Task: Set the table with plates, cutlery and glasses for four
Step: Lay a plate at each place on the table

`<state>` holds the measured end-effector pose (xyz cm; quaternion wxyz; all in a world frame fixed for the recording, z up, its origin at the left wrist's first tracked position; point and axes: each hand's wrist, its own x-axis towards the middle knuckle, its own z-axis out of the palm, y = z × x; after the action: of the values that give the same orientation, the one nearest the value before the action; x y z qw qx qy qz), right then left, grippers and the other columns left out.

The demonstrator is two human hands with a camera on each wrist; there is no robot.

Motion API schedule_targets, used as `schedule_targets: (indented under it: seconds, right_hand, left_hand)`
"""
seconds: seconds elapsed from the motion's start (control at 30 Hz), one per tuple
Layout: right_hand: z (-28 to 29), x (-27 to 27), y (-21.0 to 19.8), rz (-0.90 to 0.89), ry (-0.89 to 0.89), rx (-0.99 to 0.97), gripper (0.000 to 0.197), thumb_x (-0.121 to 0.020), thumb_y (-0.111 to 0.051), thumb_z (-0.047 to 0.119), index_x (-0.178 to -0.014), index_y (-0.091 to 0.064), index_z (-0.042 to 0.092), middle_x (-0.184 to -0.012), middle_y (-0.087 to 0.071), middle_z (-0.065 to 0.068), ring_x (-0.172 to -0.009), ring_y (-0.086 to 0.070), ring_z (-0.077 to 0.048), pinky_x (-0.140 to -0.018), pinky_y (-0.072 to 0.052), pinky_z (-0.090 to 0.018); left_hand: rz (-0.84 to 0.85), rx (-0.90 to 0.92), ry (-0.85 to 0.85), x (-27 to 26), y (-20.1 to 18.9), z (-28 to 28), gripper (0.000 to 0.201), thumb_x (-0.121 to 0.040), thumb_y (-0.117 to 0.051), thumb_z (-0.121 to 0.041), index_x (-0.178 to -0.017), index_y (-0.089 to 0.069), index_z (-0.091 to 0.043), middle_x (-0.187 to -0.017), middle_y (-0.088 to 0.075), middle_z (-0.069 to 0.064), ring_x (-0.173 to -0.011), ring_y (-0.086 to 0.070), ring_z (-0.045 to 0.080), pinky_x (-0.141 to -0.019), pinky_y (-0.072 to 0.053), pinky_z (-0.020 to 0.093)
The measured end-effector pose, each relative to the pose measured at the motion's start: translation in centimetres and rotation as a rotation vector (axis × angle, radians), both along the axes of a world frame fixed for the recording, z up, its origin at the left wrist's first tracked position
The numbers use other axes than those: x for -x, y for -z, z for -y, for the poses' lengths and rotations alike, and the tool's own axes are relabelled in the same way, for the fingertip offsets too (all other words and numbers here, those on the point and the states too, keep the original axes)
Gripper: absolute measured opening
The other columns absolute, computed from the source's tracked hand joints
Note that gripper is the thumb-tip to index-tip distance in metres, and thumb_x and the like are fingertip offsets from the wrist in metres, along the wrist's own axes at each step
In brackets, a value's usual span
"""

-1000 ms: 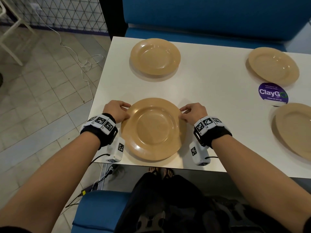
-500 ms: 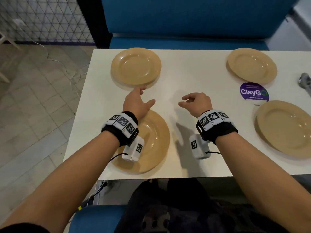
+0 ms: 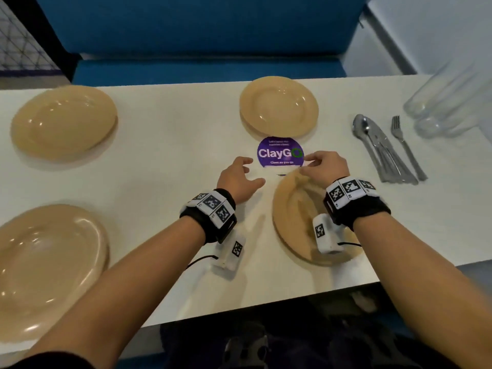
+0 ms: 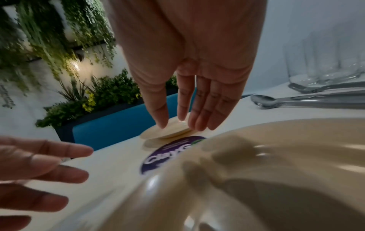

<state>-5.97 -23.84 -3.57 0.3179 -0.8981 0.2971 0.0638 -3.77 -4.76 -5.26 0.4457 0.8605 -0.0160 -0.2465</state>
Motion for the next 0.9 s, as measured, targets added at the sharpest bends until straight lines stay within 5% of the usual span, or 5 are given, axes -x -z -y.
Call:
schedule_targets:
  seconds: [0.13,0.27,0.37,0.6,0.9]
  right_hand:
    - [6.0,0.5,1.4,-0.034,-0.060,0.093,0.043,-0.081,-0.062,0.010,-0.123,-0.060,0.017,-0.121,-0.064,-0.007,-0.113,-0.058,-0.023,-0.094,-0.043,-0.024]
    - [9.0,1.3,2.9,-0.108,-0.106,0.170,0.053,-0.080,-0.057,0.000,-0.130,-0.054,0.020,-0.131,-0.055,-0.010,-0.122,-0.051,-0.027,-0.095,-0.048,-0.034]
    - [10.2,2.4,3.7,-0.123,-0.106,0.152,0.049,-0.080,-0.055,-0.004,-0.124,-0.059,0.018,-0.121,-0.063,-0.010,-0.112,-0.059,-0.026,-0.089,-0.049,-0.031]
    - [11.5,4.3,4.1,-0.129,-0.110,0.080,0.037,-0.078,-0.061,-0.001,-0.107,-0.067,0.020,-0.104,-0.070,-0.006,-0.095,-0.064,-0.022,-0.074,-0.048,-0.023]
    - [11.1,5.2,4.2,-0.113,-0.133,0.057,0.034,-0.078,-0.064,0.003,-0.108,-0.067,0.019,-0.100,-0.070,-0.006,-0.094,-0.063,-0.022,-0.074,-0.046,-0.023]
  left_hand:
    - [-0.046,-0.087,0.021,1.3,1.3,4.4,0.056,-0.085,-0.068,-0.030,-0.135,-0.044,-0.022,-0.127,-0.058,0.004,-0.116,-0.056,0.021,-0.100,-0.044,0.033]
    - [-0.054,-0.126,0.003,2.1,2.0,6.4,0.048,-0.088,-0.063,-0.026,-0.134,-0.048,-0.022,-0.117,-0.064,0.002,-0.103,-0.059,0.018,-0.092,-0.045,0.028]
    - [-0.047,-0.137,-0.033,2.6,2.3,7.1,0.041,-0.089,-0.060,-0.021,-0.130,-0.053,-0.023,-0.103,-0.066,0.001,-0.089,-0.056,0.014,-0.081,-0.042,0.023]
    - [-0.043,-0.143,-0.049,3.5,2.9,7.1,0.035,-0.086,-0.061,-0.013,-0.119,-0.062,-0.025,-0.080,-0.063,-0.006,-0.083,-0.060,0.015,-0.082,-0.050,0.028]
    - [-0.048,-0.138,-0.058,3.8,3.5,6.3,0.034,-0.084,-0.064,-0.010,-0.115,-0.064,-0.024,-0.078,-0.063,-0.005,-0.076,-0.059,0.015,-0.084,-0.054,0.035]
